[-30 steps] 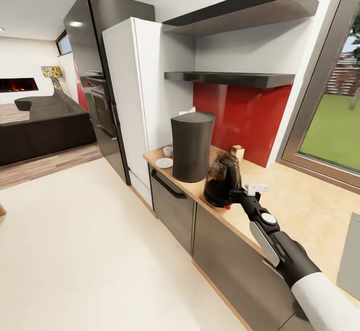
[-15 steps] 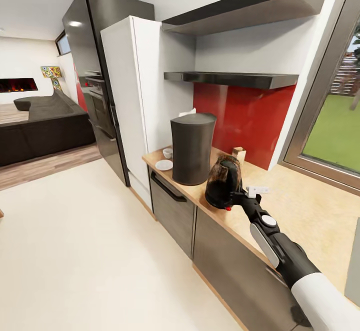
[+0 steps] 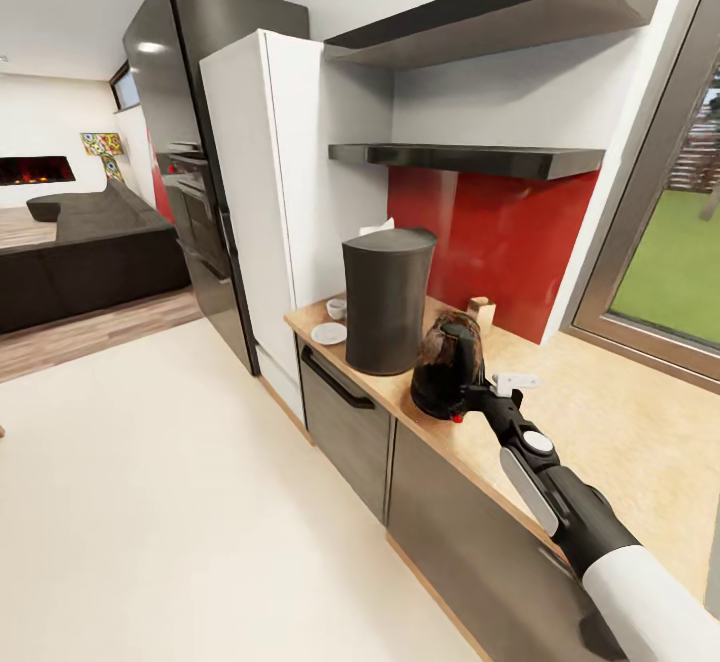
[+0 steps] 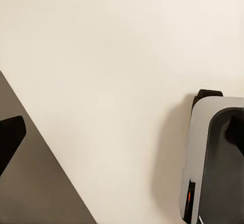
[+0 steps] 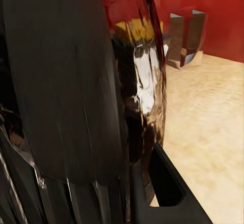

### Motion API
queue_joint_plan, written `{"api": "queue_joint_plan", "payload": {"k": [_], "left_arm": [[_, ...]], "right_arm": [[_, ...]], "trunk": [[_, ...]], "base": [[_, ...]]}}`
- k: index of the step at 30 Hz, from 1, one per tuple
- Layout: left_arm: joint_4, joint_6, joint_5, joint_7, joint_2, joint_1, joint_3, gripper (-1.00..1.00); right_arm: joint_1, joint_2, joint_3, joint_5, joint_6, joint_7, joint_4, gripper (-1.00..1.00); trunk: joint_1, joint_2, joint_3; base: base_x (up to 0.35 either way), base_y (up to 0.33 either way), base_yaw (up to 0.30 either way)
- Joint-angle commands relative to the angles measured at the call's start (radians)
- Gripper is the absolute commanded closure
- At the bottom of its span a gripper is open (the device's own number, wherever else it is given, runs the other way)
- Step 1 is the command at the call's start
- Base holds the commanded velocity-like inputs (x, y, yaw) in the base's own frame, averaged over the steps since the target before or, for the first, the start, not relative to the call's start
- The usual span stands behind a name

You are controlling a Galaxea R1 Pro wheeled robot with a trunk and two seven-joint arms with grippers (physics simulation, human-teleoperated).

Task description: Set up a coffee station on the kitchen countertop: keep the coffee maker on the countertop, move the bottle of coffee from the kitchen shelf to the counter next to the coffee maker, place a paper coffee filter on top of the coffee maker, put the saucer next to the coffee maker with the coffee cup on the saucer, and place the electric kettle next to the coffee maker.

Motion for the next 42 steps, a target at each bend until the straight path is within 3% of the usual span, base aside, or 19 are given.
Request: {"api": "queue_joint_plan", "payload": {"k": [1, 42], "left_arm": [[0.001, -0.004, -0.01, 0.0, 0.0, -0.001, 0.009, -1.0], [0.001, -0.004, -0.011, 0.0, 0.0, -0.001, 0.007, -1.0]], "right_arm": [[-0.001, -0.001, 0.004, -0.004, 0.004, -0.009, -0.003, 1.0], [-0.001, 0.007, 0.006, -0.007, 0.002, -0.005, 0.067, 1.0]], "trunk": [[0.001, -0.002, -0.002], [0.001, -0.002, -0.002]], "base": [[0.014, 0.003, 0.0], [0.03, 0.0, 0.0]]}}
